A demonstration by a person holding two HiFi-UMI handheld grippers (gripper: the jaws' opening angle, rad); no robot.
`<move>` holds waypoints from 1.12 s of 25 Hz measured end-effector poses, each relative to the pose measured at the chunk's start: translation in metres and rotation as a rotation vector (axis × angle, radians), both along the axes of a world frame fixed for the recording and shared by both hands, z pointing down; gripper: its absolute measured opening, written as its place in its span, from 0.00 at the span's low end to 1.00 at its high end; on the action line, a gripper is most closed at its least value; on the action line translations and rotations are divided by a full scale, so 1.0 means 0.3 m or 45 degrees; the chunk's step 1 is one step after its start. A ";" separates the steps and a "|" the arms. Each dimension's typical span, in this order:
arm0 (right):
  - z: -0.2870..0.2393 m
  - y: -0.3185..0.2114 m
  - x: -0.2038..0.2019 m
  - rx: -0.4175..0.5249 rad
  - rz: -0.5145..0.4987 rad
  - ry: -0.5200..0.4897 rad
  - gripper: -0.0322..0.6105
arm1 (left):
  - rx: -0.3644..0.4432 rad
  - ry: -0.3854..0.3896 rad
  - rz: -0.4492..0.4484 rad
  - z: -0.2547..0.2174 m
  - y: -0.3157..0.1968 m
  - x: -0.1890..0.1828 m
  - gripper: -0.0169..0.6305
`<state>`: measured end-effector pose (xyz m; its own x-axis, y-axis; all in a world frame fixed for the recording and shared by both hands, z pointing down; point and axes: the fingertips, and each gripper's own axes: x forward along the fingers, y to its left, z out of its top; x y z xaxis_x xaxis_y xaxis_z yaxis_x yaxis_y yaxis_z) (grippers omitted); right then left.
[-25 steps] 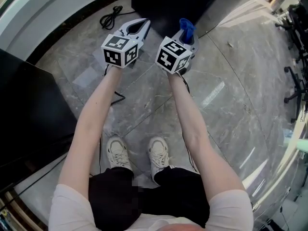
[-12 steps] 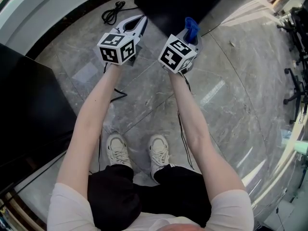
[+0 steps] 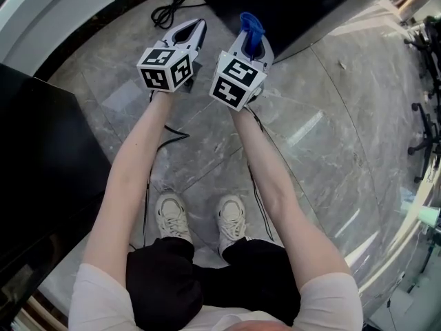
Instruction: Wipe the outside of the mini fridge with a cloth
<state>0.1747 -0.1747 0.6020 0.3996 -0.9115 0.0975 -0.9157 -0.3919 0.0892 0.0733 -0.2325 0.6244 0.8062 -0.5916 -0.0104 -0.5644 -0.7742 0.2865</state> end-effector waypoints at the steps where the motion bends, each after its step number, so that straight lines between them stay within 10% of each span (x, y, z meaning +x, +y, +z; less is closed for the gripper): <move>1: 0.015 -0.020 -0.017 -0.011 -0.003 0.004 0.15 | -0.004 -0.008 -0.005 0.017 -0.012 -0.010 0.03; 28: 0.473 -0.928 -0.109 -0.099 -0.039 -0.084 0.15 | -0.015 -0.141 -0.321 0.380 -0.672 -0.188 0.03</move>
